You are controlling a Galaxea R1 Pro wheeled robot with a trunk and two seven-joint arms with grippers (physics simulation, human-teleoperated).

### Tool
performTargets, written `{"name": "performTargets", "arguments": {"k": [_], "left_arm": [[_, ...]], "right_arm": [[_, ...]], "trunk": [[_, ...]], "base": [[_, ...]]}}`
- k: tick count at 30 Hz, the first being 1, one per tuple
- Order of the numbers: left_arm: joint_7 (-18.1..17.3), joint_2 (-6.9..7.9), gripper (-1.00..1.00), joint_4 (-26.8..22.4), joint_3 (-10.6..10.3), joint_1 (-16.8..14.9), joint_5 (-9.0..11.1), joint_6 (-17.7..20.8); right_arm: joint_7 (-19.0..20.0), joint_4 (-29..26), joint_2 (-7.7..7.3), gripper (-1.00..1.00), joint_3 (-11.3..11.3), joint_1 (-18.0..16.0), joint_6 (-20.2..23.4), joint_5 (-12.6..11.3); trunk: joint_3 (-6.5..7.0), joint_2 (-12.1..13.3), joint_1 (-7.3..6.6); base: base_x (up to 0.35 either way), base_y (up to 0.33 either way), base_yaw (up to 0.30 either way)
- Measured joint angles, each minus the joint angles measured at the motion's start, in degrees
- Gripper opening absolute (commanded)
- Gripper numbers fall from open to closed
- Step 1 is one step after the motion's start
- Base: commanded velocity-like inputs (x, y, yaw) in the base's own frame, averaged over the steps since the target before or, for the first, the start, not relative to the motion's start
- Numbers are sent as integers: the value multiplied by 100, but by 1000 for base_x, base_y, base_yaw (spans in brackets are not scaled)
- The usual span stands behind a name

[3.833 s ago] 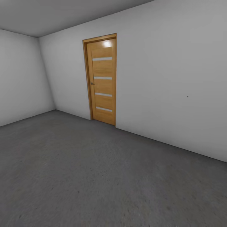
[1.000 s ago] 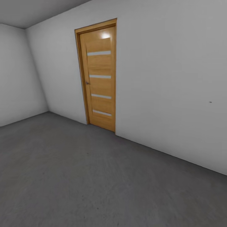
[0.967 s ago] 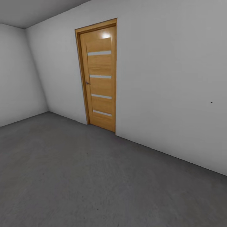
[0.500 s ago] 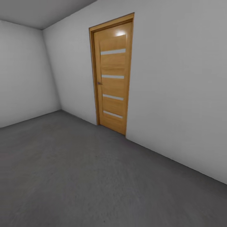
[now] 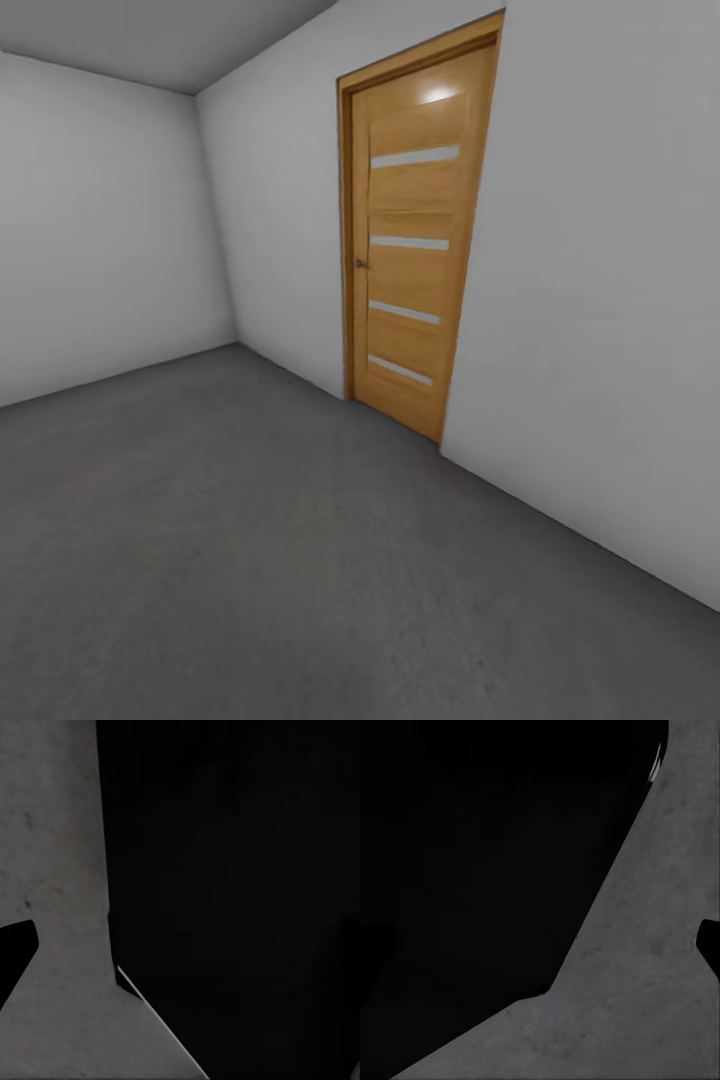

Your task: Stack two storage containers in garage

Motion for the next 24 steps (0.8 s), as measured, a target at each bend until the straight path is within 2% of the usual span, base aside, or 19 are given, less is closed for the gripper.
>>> {"name": "performTargets", "arguments": {"k": [24], "left_arm": [[-11,-7,100,0,4,0,0,-21]], "right_arm": [[6,0,9,100,0,0,-9,-10]], "trunk": [[-86,0,0]], "base": [[323,0,207]]}}
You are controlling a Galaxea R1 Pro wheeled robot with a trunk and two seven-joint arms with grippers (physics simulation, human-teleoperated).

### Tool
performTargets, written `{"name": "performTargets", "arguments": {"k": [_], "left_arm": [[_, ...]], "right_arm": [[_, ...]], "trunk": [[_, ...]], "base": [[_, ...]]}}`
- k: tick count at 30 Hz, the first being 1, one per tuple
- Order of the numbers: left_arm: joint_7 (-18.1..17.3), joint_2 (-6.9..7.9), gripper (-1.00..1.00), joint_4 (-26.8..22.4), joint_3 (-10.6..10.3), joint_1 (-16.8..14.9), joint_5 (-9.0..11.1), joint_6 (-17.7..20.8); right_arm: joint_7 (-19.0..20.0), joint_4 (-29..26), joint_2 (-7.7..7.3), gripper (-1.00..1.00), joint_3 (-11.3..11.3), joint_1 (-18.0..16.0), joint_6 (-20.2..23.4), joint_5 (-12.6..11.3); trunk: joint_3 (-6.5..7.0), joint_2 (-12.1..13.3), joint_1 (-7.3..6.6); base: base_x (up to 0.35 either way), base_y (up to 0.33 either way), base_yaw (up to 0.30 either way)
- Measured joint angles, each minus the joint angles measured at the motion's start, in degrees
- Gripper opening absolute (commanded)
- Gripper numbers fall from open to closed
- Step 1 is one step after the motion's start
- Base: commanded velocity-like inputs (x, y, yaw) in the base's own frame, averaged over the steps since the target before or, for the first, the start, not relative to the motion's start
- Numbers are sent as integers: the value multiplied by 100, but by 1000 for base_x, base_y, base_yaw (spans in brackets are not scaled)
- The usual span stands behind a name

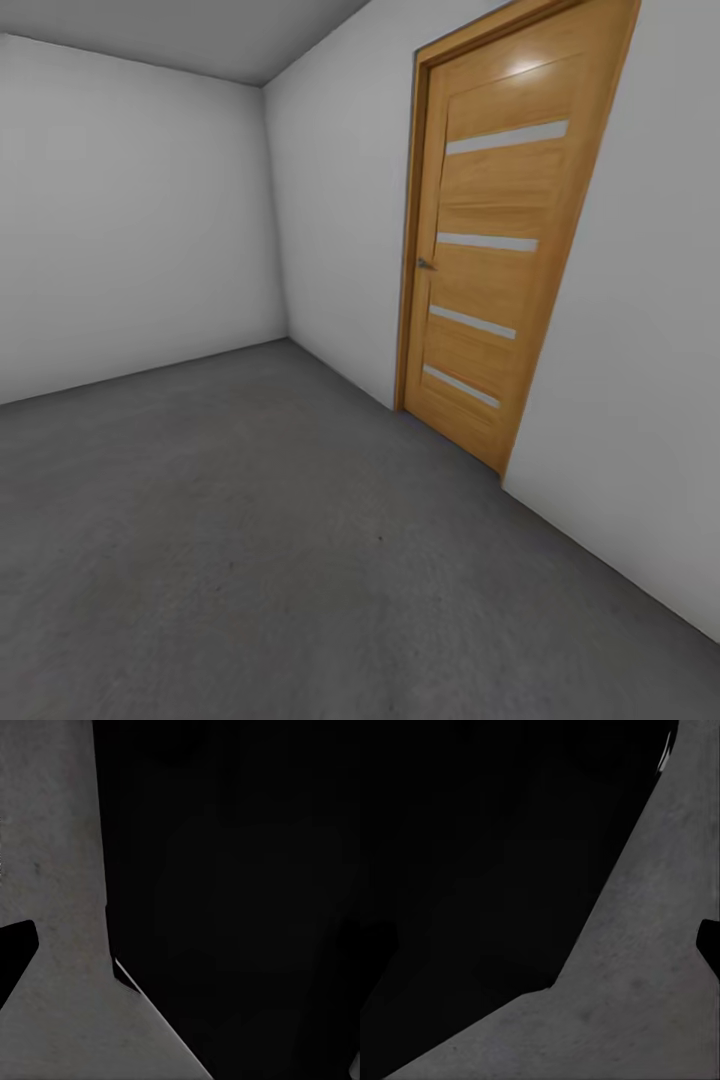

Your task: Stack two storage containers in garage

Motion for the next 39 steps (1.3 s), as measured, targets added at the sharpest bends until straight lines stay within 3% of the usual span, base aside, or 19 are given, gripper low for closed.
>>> {"name": "performTargets", "arguments": {"k": [27,39], "left_arm": [[8,0,100,0,0,0,0,3],[8,-10,100,0,-4,-8,0,3]], "right_arm": [[-20,1,-9,100,39,0,51,119],[-24,2,-9,100,52,0,64,37]], "trunk": [[-15,0,0],[-14,0,0]], "base": [[324,0,15],[324,0,0]]}}
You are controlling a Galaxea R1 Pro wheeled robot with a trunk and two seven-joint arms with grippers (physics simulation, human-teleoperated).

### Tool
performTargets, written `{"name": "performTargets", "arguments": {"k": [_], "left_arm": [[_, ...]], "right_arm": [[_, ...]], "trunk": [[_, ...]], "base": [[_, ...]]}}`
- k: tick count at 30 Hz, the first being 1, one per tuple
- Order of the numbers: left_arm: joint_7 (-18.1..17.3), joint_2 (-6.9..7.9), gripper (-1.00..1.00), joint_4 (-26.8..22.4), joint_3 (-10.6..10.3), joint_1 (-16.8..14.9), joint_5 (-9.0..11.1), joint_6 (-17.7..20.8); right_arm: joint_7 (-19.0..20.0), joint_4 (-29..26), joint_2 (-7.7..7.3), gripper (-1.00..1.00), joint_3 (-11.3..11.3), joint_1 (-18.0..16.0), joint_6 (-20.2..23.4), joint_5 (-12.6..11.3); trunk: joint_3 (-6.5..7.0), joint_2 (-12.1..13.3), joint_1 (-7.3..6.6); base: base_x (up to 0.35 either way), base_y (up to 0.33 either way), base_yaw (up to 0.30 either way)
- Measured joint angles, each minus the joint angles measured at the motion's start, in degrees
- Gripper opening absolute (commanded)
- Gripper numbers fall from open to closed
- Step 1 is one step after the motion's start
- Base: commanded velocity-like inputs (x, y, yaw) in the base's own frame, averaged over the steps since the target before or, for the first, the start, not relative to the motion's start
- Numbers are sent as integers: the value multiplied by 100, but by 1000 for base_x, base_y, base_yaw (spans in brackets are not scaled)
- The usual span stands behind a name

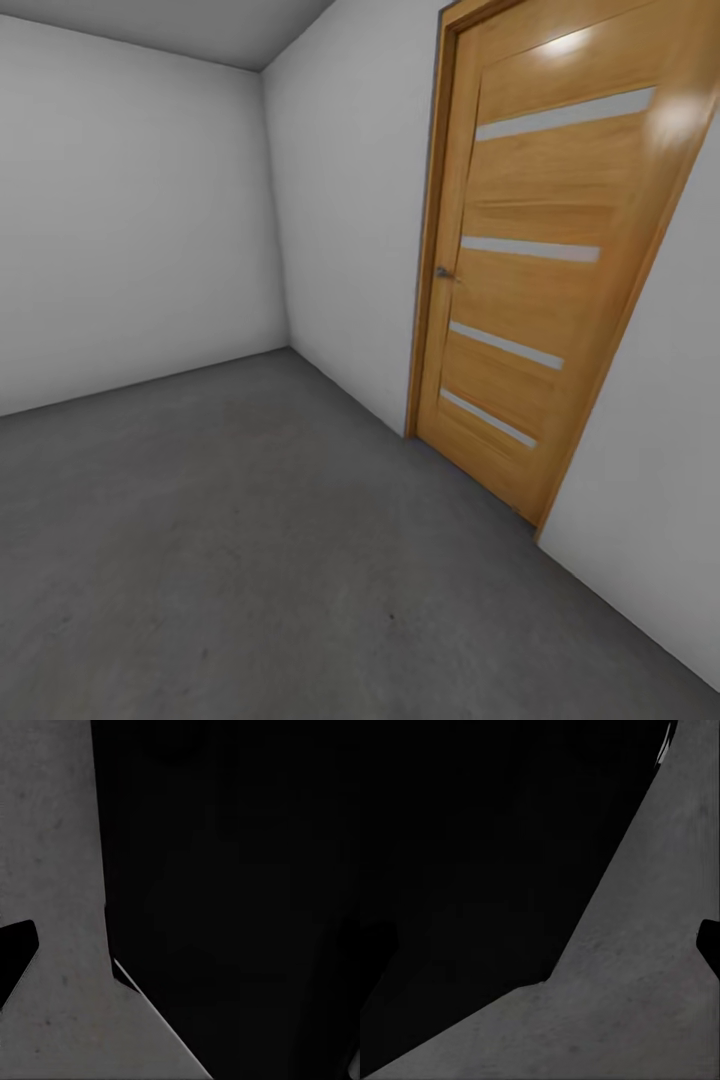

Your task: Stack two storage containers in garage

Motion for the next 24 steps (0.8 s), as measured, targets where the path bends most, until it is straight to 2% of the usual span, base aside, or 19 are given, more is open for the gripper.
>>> {"name": "performTargets", "arguments": {"k": [24], "left_arm": [[-4,-7,100,5,-4,1,-48,-3]], "right_arm": [[0,2,-2,100,6,0,-1,-19]], "trunk": [[0,0,0]], "base": [[324,0,0]]}}
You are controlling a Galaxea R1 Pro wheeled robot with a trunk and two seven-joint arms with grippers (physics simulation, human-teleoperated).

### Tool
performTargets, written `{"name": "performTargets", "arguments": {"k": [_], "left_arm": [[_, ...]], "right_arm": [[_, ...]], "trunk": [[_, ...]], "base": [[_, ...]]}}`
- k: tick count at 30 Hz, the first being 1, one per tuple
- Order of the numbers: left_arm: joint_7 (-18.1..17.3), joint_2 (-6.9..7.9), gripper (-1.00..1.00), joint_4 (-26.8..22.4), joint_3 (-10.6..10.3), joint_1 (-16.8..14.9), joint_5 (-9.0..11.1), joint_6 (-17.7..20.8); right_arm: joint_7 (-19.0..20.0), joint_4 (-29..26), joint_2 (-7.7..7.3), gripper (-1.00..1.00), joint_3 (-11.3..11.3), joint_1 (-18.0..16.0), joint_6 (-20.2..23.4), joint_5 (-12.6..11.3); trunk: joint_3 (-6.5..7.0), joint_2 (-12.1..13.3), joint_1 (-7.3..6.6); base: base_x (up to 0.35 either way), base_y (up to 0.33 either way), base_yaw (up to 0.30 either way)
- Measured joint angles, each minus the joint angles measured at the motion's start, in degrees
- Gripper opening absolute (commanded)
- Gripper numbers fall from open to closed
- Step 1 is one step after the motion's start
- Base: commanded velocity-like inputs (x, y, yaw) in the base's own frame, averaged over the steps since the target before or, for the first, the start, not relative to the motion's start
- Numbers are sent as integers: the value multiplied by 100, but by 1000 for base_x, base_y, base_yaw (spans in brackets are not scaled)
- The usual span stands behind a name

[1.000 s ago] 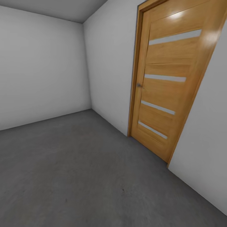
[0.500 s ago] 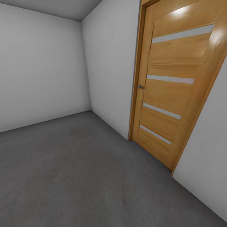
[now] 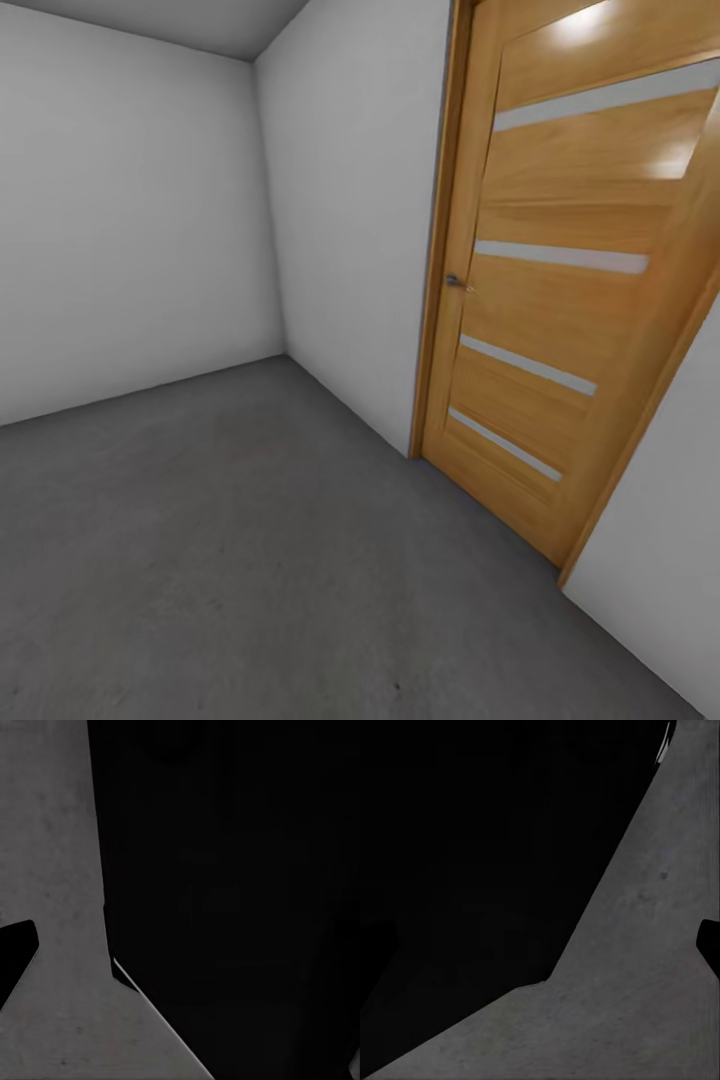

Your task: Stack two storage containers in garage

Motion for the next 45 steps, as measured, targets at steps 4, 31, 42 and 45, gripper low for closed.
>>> {"name": "performTargets", "arguments": {"k": [4,31,42,45], "left_arm": [[2,0,100,8,1,0,-2,2],[7,0,100,11,-31,-1,-16,8],[7,0,100,11,-30,-2,-16,8],[7,0,100,11,-32,-2,-16,8]], "right_arm": [[0,1,2,100,1,0,0,1],[0,4,16,100,2,1,1,5],[4,5,20,100,2,0,-6,5],[3,6,20,100,2,0,-11,4]], "trunk": [[0,0,0],[0,0,0],[0,0,0],[0,0,0]], "base": [[324,0,0],[324,0,0],[324,0,0],[324,0,0]]}}
